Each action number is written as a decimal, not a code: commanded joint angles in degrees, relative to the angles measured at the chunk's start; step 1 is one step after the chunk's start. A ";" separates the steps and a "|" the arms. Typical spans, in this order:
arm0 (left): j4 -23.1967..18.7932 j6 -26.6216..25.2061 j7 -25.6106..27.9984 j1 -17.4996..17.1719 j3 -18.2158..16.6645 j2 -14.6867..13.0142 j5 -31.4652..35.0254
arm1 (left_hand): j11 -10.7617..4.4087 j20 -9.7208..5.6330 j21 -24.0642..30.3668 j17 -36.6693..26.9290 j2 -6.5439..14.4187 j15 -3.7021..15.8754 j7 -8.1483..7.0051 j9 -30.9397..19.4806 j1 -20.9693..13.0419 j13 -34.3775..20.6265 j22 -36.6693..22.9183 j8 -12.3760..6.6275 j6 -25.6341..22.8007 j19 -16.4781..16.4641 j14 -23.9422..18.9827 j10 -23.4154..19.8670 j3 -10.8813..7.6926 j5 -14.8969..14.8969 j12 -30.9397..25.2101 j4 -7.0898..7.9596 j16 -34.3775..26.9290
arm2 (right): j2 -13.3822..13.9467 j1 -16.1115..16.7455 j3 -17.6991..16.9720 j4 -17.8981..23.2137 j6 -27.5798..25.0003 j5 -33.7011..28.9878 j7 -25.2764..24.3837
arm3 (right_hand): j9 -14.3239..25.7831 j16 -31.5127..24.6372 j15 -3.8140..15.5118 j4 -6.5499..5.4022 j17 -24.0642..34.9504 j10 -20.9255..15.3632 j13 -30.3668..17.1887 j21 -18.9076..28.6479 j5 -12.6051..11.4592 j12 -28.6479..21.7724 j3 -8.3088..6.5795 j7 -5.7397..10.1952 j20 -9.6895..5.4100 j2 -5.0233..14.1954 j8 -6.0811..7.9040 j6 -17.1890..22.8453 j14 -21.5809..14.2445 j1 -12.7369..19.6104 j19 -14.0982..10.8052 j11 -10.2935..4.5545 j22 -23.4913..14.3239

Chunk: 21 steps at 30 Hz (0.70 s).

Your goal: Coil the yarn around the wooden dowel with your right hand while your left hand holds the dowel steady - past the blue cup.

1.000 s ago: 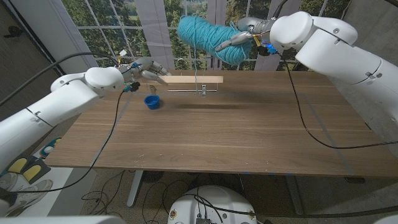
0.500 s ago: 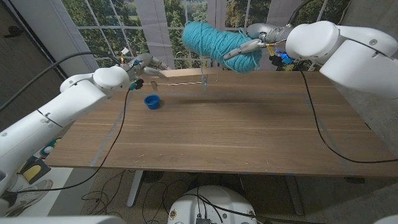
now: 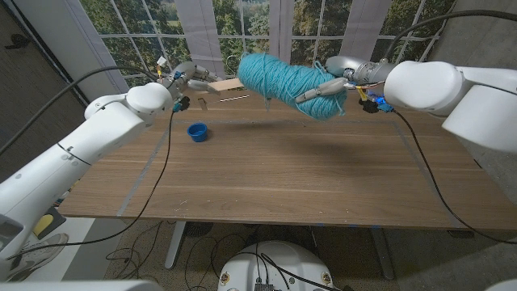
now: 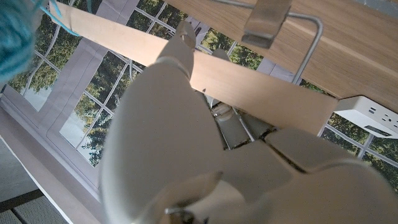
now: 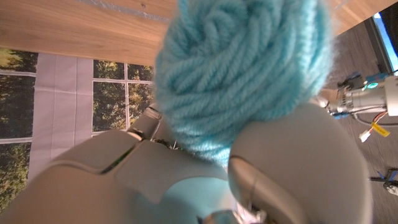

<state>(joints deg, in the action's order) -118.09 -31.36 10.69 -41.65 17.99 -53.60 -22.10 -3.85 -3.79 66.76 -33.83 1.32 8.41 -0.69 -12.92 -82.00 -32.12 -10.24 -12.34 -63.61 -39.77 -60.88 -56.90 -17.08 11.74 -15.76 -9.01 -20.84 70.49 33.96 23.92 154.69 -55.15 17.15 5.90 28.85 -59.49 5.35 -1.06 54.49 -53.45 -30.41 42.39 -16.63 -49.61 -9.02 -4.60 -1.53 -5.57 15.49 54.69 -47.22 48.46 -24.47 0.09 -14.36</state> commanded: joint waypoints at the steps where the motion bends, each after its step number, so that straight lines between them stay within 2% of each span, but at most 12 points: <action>1: -0.77 -1.55 0.71 3.06 1.58 1.74 -0.16 | 0.11 -7.30 0.41 -0.12 4.21 3.83 2.70 -0.22 -3.64 -0.04 -0.21 -0.26 -3.26 -0.38 -2.71 -0.49 -1.36 0.12 0.17 0.68 -0.08 | 4.95 10.60 -3.17 2.44 2.52 2.16 -3.81 | 0.05 -0.49 5.25 -0.10 0.11 -1.06 -7.91 0.47 0.13 -0.50 -0.52 3.02 0.18 16.65 -0.29 5.66 -0.18 17.08 -0.20 -0.50 0.02; 5: -0.75 -0.45 0.78 3.14 1.26 2.54 -0.84 | 0.16 -7.35 0.53 -0.12 4.18 3.76 2.70 -0.22 -3.72 -0.10 -0.19 -0.23 -3.23 -0.44 -2.61 -0.51 -1.44 0.10 0.23 0.62 0.06 | 5.27 12.24 -3.32 1.87 3.01 2.72 -4.33 | 0.07 -0.71 5.20 -0.10 -0.08 -1.14 -7.91 0.71 0.25 -0.62 -0.56 3.00 0.26 16.64 -0.37 5.80 -0.19 17.19 -0.20 -0.34 0.11; 10: -0.78 -1.29 -0.18 4.50 1.84 2.52 -1.16 | 0.03 -7.42 0.62 -0.12 4.18 3.68 2.70 -0.22 -3.78 -0.21 -0.17 -0.22 -3.23 -0.49 -2.61 -0.47 -1.51 0.08 0.26 0.58 0.13 | 4.76 11.91 -2.07 0.74 2.43 2.86 -3.66 | 0.17 -1.08 5.13 -0.06 -0.11 -1.27 -7.71 0.97 0.38 -0.65 -0.61 2.81 0.24 16.64 -0.45 5.88 -0.16 17.34 -0.12 -0.31 0.21; 12: -1.19 -1.55 0.96 4.43 1.94 2.90 -0.73 | 0.01 -7.43 0.69 -0.12 4.17 3.68 2.77 -0.23 -3.78 -0.21 -0.18 -0.21 -3.23 -0.54 -2.73 -0.53 -1.53 0.07 0.27 0.58 0.12 | 4.26 10.96 -0.89 -0.02 1.91 2.82 -2.57 | 0.21 -1.19 5.17 -0.03 -0.05 -1.23 -7.80 1.01 0.42 -0.72 -0.63 2.86 0.20 16.62 -0.46 5.92 -0.07 17.41 -0.03 -0.41 0.24; 17: -1.35 -1.52 -0.06 5.34 2.24 2.73 -1.05 | 0.03 -7.44 0.77 -0.13 4.15 3.70 2.79 -0.23 -3.75 -0.24 -0.16 -0.19 -3.22 -0.56 -2.70 -0.52 -1.58 0.04 0.35 0.60 0.21 | 2.21 7.56 3.28 -2.62 0.09 1.86 0.40 | 0.28 -1.40 4.98 -0.03 -0.48 -1.26 -7.92 1.34 0.56 -0.94 -0.70 2.74 0.31 16.65 -0.61 5.95 -0.18 17.57 -0.02 -0.21 0.36; 20: -1.46 -1.76 -0.68 6.01 2.57 2.58 -1.07 | 0.02 -7.48 0.80 -0.13 4.15 3.75 2.78 -0.23 -3.79 -0.28 -0.14 -0.19 -3.23 -0.56 -2.77 -0.47 -1.64 0.03 0.41 0.58 0.24 | 1.42 6.86 4.29 -4.55 0.32 1.97 1.33 | 0.30 -1.52 4.80 -0.02 -0.78 -1.25 -7.69 1.53 0.67 -0.88 -0.68 2.61 0.30 16.56 -0.71 6.00 -0.14 17.62 0.05 -0.23 0.44; 21: -1.88 -1.93 0.61 5.69 2.50 2.97 -0.62 | 0.10 -7.48 0.81 -0.13 4.14 3.65 2.76 -0.23 -3.78 -0.26 -0.14 -0.20 -3.26 -0.56 -2.81 -0.48 -1.64 0.03 0.43 0.58 0.23 | 1.08 6.50 4.59 -5.16 -0.10 2.14 1.66 | 0.30 -1.72 4.85 -0.08 -0.69 -1.30 -7.72 1.64 0.73 -0.96 -0.68 2.45 0.33 16.62 -0.77 6.05 -0.09 17.61 0.11 -0.23 0.48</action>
<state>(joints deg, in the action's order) -119.10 -32.59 11.14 -37.46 19.71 -51.09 -23.00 -3.88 -3.79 66.99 -33.87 1.32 8.50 -0.69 -12.94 -82.00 -32.28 -10.28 -12.34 -63.61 -39.77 -61.17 -56.92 -17.31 11.52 -15.37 -9.24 -20.57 74.04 43.28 23.78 154.39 -53.75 19.46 4.17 28.82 -60.67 5.30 -1.05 53.63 -53.87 -30.41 43.52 -16.22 -50.13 -9.41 -4.48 -1.53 -5.86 14.97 55.20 -47.21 48.75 -24.47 0.50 -13.82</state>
